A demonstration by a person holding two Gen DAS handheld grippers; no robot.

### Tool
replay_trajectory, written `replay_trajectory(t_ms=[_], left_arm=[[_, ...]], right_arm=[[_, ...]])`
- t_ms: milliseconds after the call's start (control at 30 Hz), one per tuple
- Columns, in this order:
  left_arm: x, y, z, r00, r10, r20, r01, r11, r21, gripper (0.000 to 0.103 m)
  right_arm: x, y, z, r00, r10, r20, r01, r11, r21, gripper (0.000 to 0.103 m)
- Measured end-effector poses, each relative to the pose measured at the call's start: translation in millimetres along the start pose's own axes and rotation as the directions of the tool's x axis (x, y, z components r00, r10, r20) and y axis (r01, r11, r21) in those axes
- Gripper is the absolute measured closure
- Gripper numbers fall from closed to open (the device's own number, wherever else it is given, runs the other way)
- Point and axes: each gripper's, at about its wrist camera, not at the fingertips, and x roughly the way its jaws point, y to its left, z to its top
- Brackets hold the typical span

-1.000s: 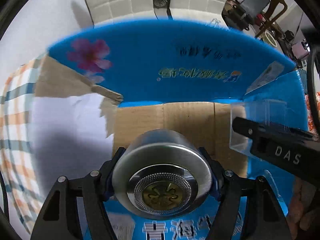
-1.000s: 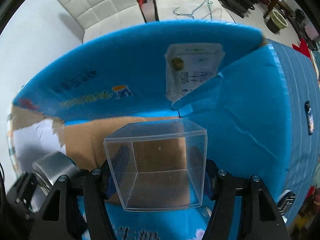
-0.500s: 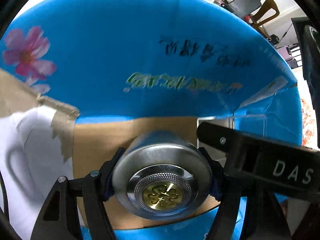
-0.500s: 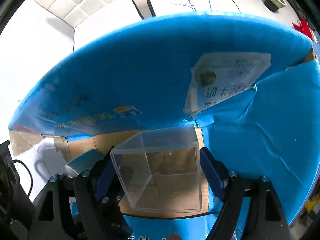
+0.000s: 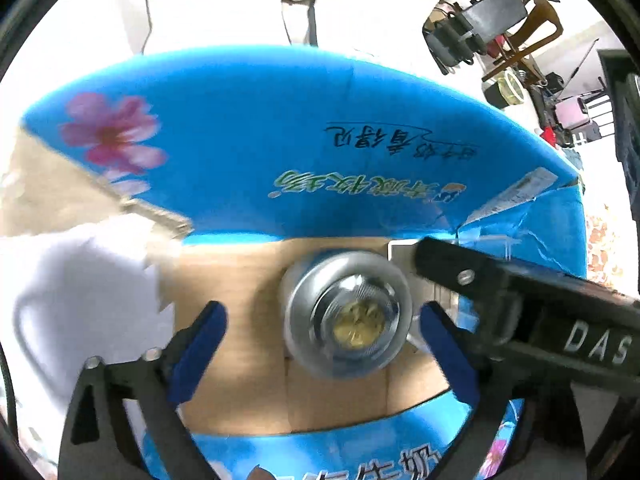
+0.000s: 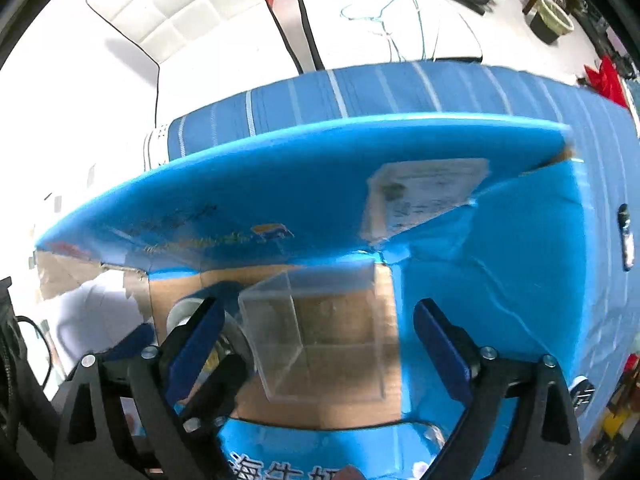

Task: Organize rigid objects
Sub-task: 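Carry the silver can and clear cube into the blue box and open both tools, then lift both tools out of the blue box toward the remaining items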

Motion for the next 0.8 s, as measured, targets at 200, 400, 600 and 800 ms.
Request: replay_trajectory(t_ms=[200,400,600,800], left_arm=[[-38.9,28.4,-42.1,0.995,0.053,0.08,-0.05,0.998,-0.044,0.0],[-73.8,35.3,-54.7,0.97,0.169,0.174,-0.162,0.985,-0.055,0.0],[-101.1,21.8,-73.1,0.946,0.215,0.244,-0.205,0.976,-0.068,0.0],[-137.5,3.5,-103.1,0.928,0.251,0.275,-0.235,0.968,-0.092,0.0]], right_arm=[[-24.8,-11.3,-30.6,0.996,-0.067,0.06,0.069,0.997,-0.036,0.0],[-52.5,-28.0,-93.2,0.991,-0.093,0.099,0.102,0.992,-0.08,0.0],[-101.4,-25.4,-135.4,0.979,-0.061,0.193,0.088,0.987,-0.133,0.0],[-158.0,-26.1,-184.0,0.958,-0.031,0.285,0.087,0.978,-0.187,0.0]])
